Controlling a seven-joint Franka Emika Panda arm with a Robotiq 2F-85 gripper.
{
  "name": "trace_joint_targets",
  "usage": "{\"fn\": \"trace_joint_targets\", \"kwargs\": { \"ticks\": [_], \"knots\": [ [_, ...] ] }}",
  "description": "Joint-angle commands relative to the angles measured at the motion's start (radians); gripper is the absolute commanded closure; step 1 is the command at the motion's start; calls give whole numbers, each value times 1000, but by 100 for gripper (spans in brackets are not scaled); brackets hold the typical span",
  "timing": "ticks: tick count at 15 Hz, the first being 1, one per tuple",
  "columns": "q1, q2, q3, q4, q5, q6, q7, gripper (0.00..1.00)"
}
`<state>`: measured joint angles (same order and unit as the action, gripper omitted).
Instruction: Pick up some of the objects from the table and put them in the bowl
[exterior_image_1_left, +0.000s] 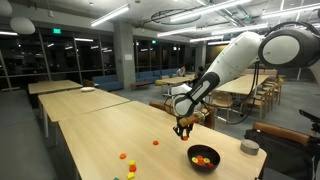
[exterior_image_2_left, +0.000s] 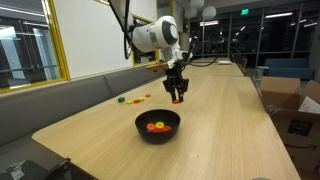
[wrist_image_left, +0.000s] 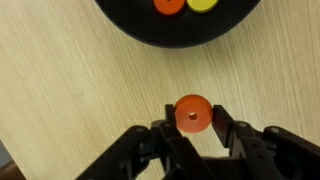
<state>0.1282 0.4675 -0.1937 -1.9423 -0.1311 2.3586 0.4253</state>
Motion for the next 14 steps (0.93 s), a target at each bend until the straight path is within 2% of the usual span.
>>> {"fn": "trace_joint_targets", "kwargs": {
  "ticks": [1, 6, 11, 12, 13, 14],
  "knots": [
    [1, -92, 28, -26, -19, -136, 16, 83],
    [-54, -126, 117, -6, 91, -433, -125, 83],
    [-98, -103, 159, 1, 188, -617, -271, 83],
    [-106, -99, 162, 4, 206, -641, -283, 78],
    [-111, -95, 162, 4, 217, -655, -292, 33],
    [-115, -92, 160, 5, 225, -667, -291, 32]
  ]
}}
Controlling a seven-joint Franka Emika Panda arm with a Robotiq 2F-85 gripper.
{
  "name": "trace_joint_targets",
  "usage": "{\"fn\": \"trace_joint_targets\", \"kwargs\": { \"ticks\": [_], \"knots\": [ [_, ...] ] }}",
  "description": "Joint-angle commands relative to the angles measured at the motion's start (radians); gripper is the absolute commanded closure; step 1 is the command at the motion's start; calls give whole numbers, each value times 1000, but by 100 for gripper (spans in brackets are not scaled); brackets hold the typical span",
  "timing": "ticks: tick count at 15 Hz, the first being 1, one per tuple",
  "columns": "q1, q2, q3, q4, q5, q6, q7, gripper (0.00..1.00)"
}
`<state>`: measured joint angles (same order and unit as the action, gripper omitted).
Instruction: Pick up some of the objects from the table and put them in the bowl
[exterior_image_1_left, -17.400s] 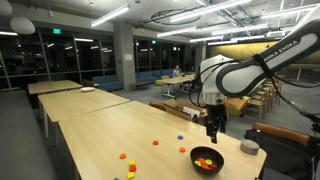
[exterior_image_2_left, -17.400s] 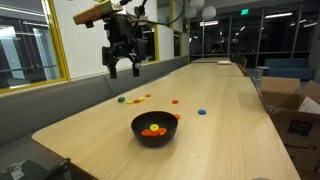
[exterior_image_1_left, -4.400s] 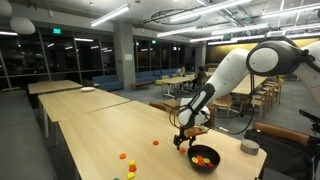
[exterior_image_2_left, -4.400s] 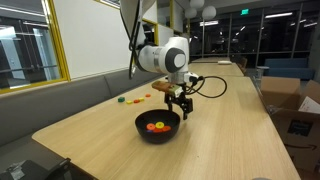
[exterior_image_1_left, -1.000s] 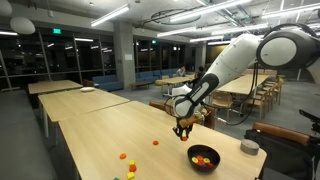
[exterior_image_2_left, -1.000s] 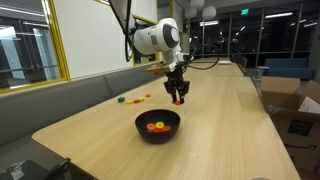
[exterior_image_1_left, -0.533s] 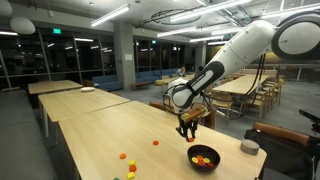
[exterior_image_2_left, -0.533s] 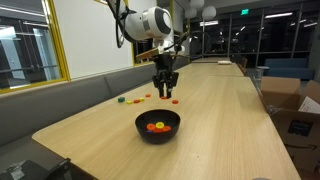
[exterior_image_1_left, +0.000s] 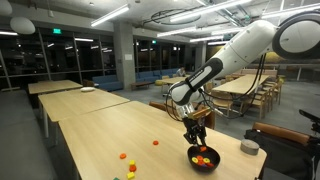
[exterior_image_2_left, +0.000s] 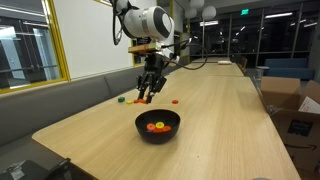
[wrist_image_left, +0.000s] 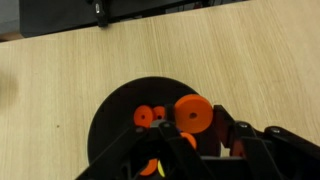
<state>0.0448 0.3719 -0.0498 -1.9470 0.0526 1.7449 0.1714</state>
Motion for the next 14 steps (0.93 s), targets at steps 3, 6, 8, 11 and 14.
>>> {"fn": "trace_joint_targets", "kwargs": {
  "ticks": [3, 6, 8, 11, 14],
  "knots": [
    [-42, -4, 8, -2, 63, -21, -14, 12],
    [-41, -40, 3, -23, 71, 86, 25, 0],
    [-29, -55, 3, -16, 49, 184, 50, 0],
    [-8, -34, 3, 34, 8, 320, 95, 0],
    [10, 15, 4, 99, -24, 437, 124, 0]
  ]
}}
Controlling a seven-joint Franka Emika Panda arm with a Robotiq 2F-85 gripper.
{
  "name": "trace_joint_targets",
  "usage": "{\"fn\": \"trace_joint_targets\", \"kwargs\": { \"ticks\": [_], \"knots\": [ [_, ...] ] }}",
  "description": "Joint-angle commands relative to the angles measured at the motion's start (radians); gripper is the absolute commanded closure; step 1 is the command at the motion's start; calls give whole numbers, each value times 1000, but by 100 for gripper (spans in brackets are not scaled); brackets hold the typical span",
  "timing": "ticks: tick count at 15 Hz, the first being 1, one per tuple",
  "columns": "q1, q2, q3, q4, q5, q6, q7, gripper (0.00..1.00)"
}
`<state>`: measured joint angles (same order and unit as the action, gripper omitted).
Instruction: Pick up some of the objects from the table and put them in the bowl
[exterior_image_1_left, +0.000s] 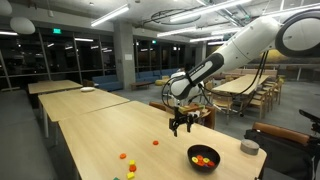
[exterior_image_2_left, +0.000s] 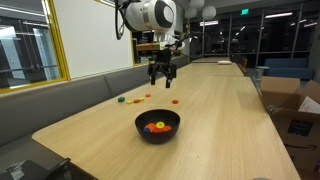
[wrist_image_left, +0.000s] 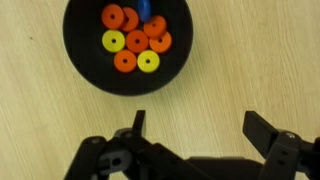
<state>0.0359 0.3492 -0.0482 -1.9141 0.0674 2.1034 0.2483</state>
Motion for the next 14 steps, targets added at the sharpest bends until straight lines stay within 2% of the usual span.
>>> {"fn": "trace_joint_targets", "kwargs": {
  "ticks": [1, 7, 14],
  "knots": [
    [25, 61, 3, 92, -49, 102, 51, 0],
    [50, 215, -4, 230, -83, 196, 72, 0],
    [59, 404, -22, 396, -76, 237, 90, 0]
  ]
}}
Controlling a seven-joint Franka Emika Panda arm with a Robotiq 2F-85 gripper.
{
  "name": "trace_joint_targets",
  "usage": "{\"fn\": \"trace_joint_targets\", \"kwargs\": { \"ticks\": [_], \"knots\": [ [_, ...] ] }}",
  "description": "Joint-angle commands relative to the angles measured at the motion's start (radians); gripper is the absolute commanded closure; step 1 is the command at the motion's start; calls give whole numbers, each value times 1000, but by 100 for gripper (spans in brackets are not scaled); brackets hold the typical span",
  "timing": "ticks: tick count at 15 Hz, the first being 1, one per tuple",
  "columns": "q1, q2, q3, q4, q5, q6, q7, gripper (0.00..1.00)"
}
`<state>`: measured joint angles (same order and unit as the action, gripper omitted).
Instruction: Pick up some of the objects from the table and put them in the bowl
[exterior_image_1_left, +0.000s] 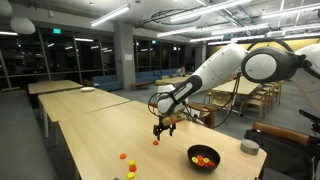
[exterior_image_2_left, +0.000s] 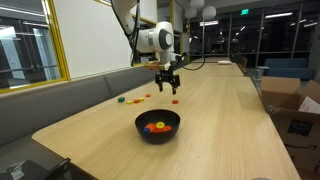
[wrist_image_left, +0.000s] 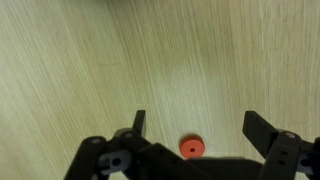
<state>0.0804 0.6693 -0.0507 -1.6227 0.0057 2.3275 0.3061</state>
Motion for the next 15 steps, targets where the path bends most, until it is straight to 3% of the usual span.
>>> {"fn": "trace_joint_targets", "kwargs": {
  "ticks": [1, 15],
  "knots": [
    [17, 106, -24, 124, -17, 22, 36, 0],
    [-12, 341, -29, 418, 7, -16, 22, 0]
  ]
}}
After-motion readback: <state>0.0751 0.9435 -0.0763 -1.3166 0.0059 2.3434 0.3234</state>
